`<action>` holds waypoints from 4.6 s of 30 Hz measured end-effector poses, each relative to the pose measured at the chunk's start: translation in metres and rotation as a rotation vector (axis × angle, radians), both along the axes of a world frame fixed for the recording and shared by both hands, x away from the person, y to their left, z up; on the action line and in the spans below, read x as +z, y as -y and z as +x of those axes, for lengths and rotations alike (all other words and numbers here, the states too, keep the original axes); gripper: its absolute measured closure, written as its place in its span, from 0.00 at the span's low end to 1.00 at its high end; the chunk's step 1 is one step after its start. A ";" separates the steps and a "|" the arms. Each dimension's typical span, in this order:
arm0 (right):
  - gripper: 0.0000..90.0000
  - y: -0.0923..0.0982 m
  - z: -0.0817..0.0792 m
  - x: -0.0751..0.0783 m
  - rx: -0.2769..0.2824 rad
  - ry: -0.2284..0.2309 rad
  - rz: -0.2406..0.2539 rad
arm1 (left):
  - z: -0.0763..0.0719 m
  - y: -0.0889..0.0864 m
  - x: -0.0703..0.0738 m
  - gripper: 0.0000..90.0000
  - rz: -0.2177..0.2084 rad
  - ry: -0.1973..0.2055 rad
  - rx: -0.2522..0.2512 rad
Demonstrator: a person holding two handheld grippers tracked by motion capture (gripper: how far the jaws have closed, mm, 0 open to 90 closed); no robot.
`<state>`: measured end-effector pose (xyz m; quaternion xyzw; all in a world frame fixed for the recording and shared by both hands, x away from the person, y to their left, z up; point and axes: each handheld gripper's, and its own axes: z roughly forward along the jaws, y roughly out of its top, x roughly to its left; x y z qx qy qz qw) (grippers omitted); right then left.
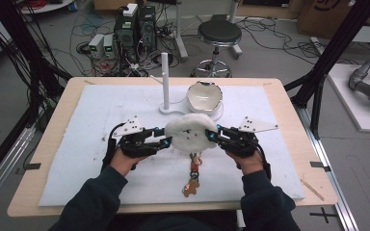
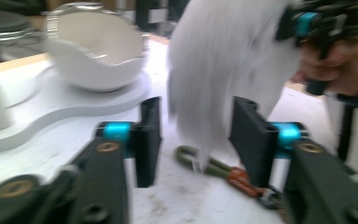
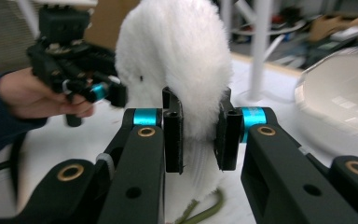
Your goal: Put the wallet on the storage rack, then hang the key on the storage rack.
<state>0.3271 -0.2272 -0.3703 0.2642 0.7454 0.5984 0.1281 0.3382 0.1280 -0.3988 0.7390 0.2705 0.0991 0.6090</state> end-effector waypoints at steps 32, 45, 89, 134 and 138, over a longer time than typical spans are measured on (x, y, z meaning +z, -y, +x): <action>0.86 0.006 0.134 0.088 -0.233 0.194 -0.314 | 0.020 -0.074 -0.003 0.30 -0.063 -0.050 0.237; 0.86 0.003 0.146 0.065 -0.199 0.307 -0.614 | 0.019 -0.079 -0.008 0.30 -0.064 -0.069 0.253; 0.57 -0.023 0.148 0.027 -0.208 0.023 -0.376 | 0.018 -0.078 -0.008 0.30 -0.060 -0.072 0.251; 0.36 0.057 0.036 -0.030 -0.277 -0.182 -0.305 | 0.019 -0.087 -0.010 0.22 -0.017 -0.047 0.315; 0.42 0.047 0.034 -0.036 -0.232 -0.205 -0.305 | 0.017 -0.089 -0.010 0.23 -0.010 -0.036 0.329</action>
